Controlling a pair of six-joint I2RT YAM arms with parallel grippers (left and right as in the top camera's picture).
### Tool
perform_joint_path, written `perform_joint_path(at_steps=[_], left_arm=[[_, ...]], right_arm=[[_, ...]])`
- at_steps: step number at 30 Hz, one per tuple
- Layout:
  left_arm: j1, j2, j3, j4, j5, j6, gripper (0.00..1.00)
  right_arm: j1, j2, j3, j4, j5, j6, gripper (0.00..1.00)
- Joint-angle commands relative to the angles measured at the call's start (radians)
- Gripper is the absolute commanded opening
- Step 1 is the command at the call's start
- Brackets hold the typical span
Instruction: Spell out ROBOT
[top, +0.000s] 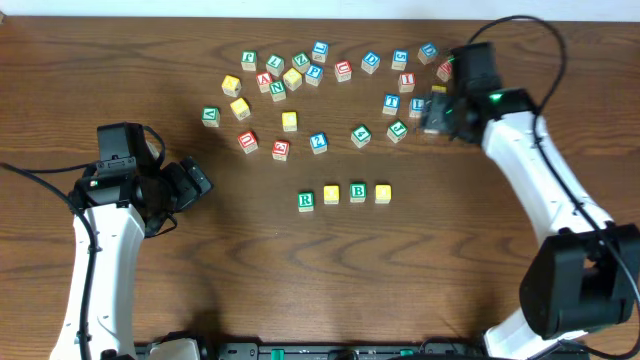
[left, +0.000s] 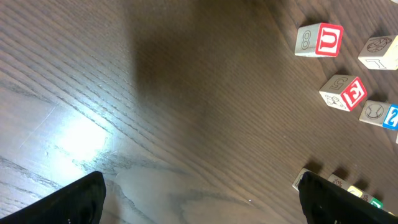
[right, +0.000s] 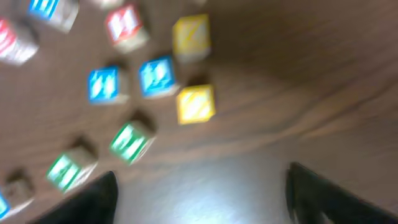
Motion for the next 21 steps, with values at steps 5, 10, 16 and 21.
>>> perform_joint_path(at_steps=[5,10,16,21], left_arm=[[0.003,-0.004,0.003,0.0,-0.013,-0.005,0.98],[0.003,-0.004,0.003,0.0,-0.013,-0.005,0.97],[0.003,-0.004,0.003,-0.008,0.007,-0.004,0.98],[0.003,-0.004,0.003,-0.007,0.051,0.0,0.98]], right_arm=[[-0.154,-0.012,0.02,0.003,-0.023,-0.013,0.99],[-0.16,-0.012,0.019,-0.012,-0.059,-0.013,0.99],[-0.138,-0.012,0.019,-0.007,-0.087,-0.013,0.99],[-0.109,-0.012,0.018,-0.002,-0.101,-0.013,0.99]])
